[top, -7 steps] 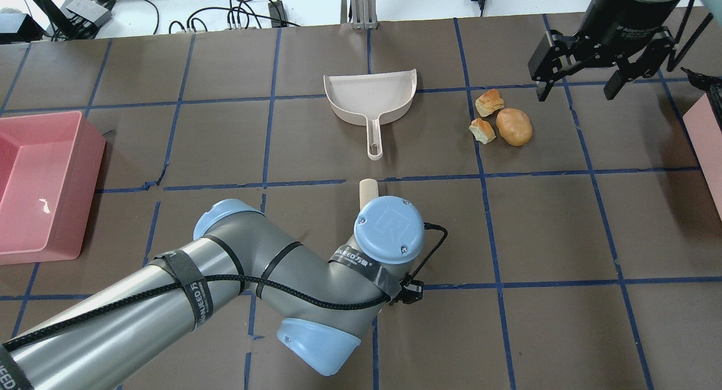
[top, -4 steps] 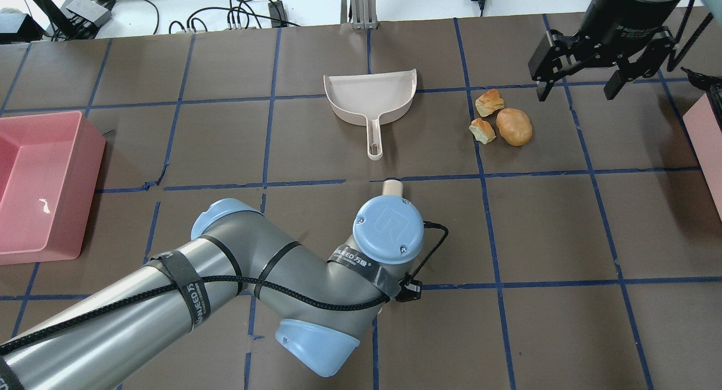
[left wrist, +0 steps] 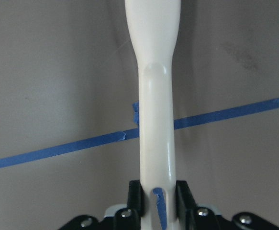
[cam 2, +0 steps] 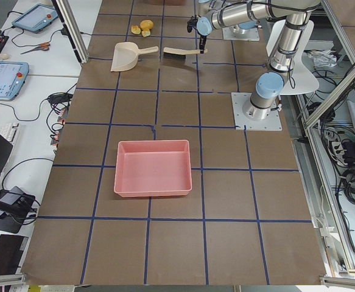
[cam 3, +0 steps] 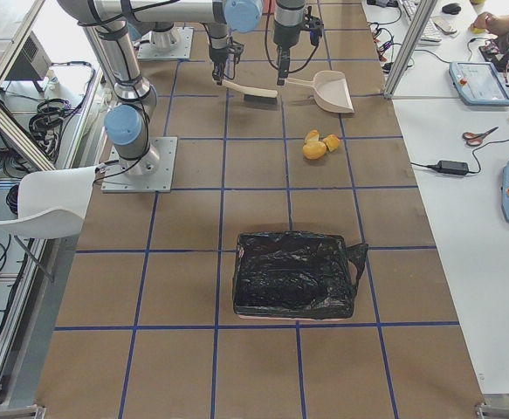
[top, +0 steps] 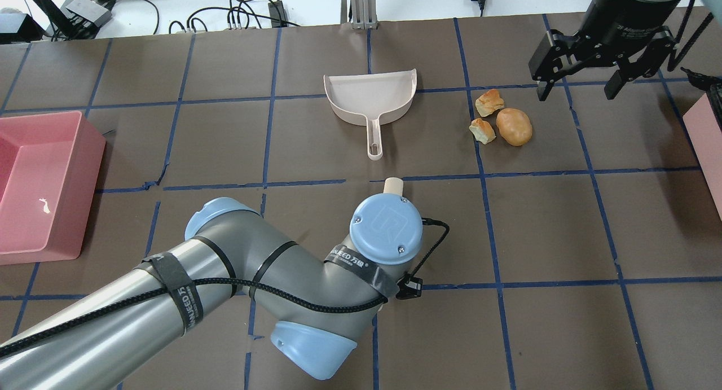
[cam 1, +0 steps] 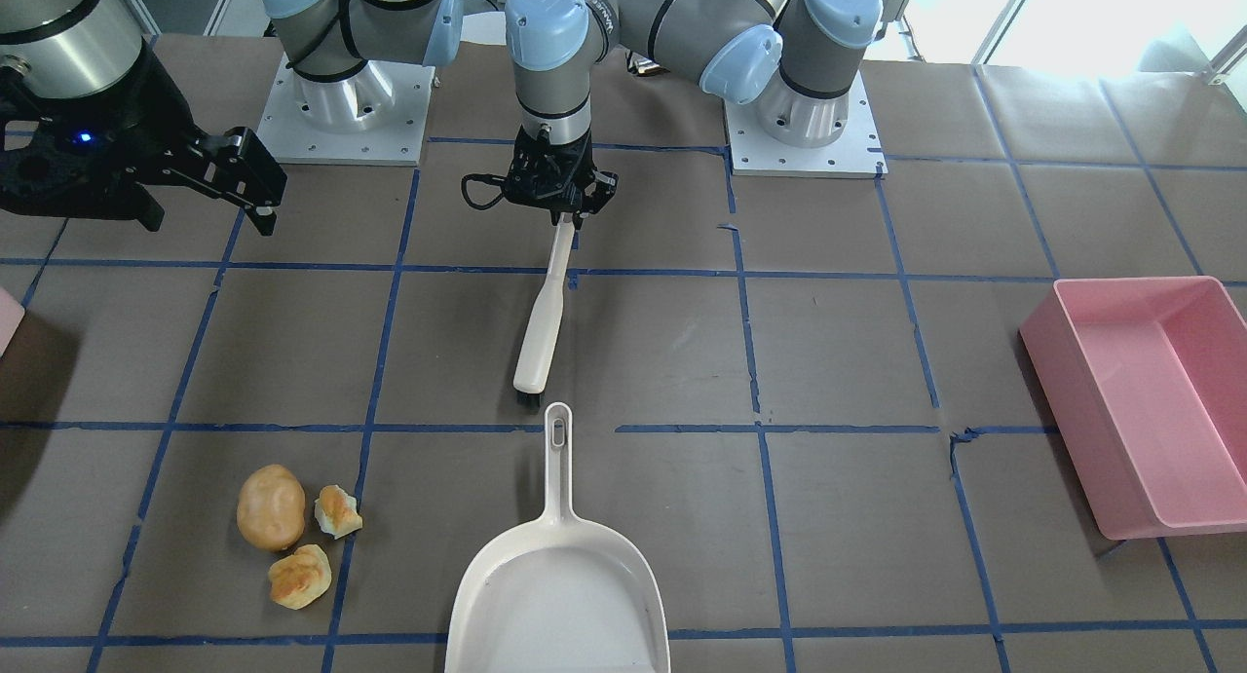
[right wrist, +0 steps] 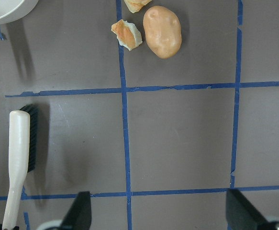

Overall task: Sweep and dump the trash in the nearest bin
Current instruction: 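Lift the brush with the left gripper toward the dustpan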

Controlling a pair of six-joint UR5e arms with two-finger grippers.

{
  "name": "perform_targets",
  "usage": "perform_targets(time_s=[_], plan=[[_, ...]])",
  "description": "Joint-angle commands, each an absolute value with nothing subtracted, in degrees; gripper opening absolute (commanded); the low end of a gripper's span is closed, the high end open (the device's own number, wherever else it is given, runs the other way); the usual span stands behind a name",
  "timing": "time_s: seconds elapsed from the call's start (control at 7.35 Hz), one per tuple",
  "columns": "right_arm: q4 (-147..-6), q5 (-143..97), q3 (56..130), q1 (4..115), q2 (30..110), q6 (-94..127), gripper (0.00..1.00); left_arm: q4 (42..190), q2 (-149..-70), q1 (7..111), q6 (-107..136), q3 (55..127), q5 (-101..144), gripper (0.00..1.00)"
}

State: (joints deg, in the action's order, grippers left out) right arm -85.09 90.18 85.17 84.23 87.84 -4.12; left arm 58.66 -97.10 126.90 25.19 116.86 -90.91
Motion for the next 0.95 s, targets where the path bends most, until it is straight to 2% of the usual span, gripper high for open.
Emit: perform_targets(time_s=[0.0, 0.41, 0.54, 0.82], plan=[[-85.3, 90.1, 85.2, 84.3, 87.8, -4.1, 1.0, 63.1, -90.8, 124.7, 25.3, 116.5, -90.8, 0.0], [-85.3, 90.0, 85.3, 84.2, 87.2, -4.1, 1.0, 71.0, -86.0, 124.6, 25.6, 115.7, -90.5, 0.0], [-85.2, 90.1, 85.3, 84.2, 87.1, -4.1, 1.0, 72.1, -84.7, 122.8, 25.4, 113.4, -90.9, 0.0], [-85.1, 89.4, 86.2, 84.7, 87.5, -3.3, 1.0, 84.4, -85.9, 113.3, 19.9, 99.1, -91.7, 0.0]])
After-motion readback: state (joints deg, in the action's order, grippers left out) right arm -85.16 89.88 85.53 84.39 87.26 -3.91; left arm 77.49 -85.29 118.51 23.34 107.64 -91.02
